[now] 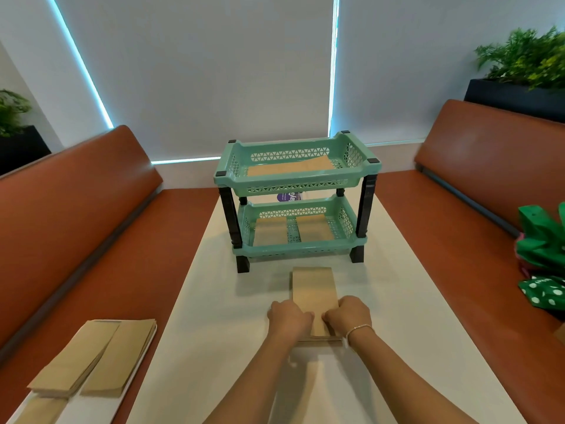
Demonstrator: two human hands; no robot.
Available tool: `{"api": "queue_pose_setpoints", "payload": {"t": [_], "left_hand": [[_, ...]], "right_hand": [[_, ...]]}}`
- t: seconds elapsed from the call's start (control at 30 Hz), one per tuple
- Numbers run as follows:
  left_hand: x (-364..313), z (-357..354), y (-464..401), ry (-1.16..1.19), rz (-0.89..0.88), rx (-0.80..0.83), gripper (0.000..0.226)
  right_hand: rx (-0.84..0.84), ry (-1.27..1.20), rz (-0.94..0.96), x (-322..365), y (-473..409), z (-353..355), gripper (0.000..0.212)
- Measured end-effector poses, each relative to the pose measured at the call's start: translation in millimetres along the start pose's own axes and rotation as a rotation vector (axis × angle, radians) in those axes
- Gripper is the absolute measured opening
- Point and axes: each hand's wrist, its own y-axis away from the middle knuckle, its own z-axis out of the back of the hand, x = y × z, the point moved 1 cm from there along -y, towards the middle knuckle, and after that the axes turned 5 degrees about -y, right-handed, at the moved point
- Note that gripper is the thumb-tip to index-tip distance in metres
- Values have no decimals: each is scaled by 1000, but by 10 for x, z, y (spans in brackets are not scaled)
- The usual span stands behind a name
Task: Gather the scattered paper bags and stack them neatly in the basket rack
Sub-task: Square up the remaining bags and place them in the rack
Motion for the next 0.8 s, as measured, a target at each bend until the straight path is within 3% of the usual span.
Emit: {"api": "queue_pose_setpoints", "payload": {"t": [0.03, 0.13, 0.23, 0.47, 0.57, 0.73, 0.8], "left_hand": [[1, 15, 6, -6, -10, -6, 44], [-3, 28, 14, 91, -40, 15, 25], [-22, 55, 29, 308, -28, -18, 13], [-99, 276, -6, 504, -55, -40, 12], [-153, 348, -56, 585, -57, -24, 2], [-347, 579, -140, 682, -92, -72, 24], [-445, 699, -216, 705, -106, -67, 15]], "right_hand": [[-17, -42, 14, 11, 13, 6, 8], [-38, -228, 19, 73, 80, 36, 24], [-2, -259, 74, 170, 146, 55, 32], [13, -259, 41, 233, 77, 116, 44], [25, -331, 68, 295, 41, 179, 42], [-25, -455, 192, 535, -116, 382, 26], [-66, -444, 218, 657, -220, 462, 26]]}}
